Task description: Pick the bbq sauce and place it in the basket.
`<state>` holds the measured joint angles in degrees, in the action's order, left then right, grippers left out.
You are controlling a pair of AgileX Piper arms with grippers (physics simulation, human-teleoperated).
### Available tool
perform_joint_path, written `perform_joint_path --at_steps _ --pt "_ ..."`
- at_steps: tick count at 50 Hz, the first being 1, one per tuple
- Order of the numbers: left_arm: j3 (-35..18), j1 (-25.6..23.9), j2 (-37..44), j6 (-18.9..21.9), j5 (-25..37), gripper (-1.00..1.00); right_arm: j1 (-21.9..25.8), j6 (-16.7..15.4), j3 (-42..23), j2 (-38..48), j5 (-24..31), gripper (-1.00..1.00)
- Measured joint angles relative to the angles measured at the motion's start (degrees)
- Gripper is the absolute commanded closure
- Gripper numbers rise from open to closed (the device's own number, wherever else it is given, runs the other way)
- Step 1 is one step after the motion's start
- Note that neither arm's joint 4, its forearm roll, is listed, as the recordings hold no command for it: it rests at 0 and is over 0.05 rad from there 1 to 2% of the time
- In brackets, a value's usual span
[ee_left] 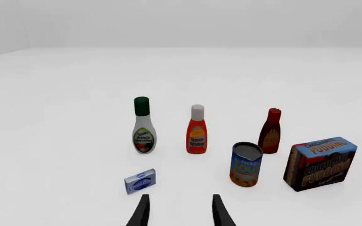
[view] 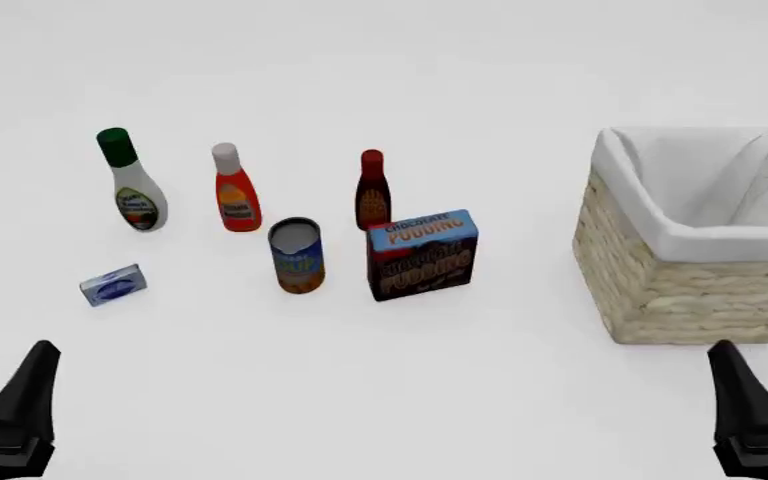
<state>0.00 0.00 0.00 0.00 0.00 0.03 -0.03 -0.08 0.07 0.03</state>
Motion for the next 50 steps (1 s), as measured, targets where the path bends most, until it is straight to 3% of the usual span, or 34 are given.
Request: perform_joint_path --at_steps 30,38,50 --pt "0.0 0.0 0.0 0.0 0.0 -1.0 0.37 -0.36 -0.46 0.33 -0.33 -1.0" --pt "0.0 0.0 0.0 0.0 0.0 -1.0 1.31 -0.98 -3.73 1.73 0.8 -1.0" --pt "0.0 0.0 0.0 0.0 0.0 -1.0 3.62 -2.49 -14.41 12.35 0.24 -1.0"
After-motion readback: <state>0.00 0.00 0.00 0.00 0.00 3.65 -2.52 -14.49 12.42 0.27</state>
